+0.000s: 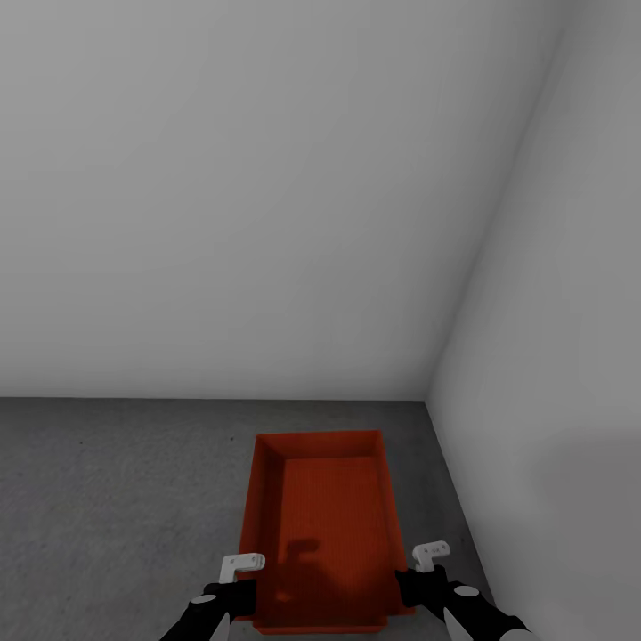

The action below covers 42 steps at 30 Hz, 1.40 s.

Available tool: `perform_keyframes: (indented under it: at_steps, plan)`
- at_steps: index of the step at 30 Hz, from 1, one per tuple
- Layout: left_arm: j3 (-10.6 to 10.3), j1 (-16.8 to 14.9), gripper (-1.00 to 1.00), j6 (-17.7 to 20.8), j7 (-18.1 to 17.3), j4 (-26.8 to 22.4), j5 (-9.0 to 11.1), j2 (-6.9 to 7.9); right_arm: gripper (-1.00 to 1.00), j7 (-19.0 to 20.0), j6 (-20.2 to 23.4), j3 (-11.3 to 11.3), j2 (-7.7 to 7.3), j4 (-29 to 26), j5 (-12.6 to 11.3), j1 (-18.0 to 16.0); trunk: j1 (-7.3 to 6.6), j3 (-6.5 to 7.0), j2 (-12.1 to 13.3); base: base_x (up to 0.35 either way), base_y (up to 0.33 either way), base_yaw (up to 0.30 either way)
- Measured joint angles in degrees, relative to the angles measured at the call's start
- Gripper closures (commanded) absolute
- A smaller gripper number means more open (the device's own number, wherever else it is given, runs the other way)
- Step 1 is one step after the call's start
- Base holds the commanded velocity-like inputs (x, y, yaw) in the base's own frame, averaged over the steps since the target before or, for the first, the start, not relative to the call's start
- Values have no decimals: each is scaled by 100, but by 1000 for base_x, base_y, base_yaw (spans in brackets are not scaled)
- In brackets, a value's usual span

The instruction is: Move the two storage containers from the living room to the garage. In the garage, place one container on the floor and stack the other container on top of it (either order is fine).

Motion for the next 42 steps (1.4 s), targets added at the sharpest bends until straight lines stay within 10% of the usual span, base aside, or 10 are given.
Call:
perform_keyframes:
  at_steps: [42]
  plan:
    - [1, 0, 100, 6, 0, -1, -2, -1, 100, 2, 4, -8, 0, 1, 10, 0, 264, -216, -482, 0, 0, 0]
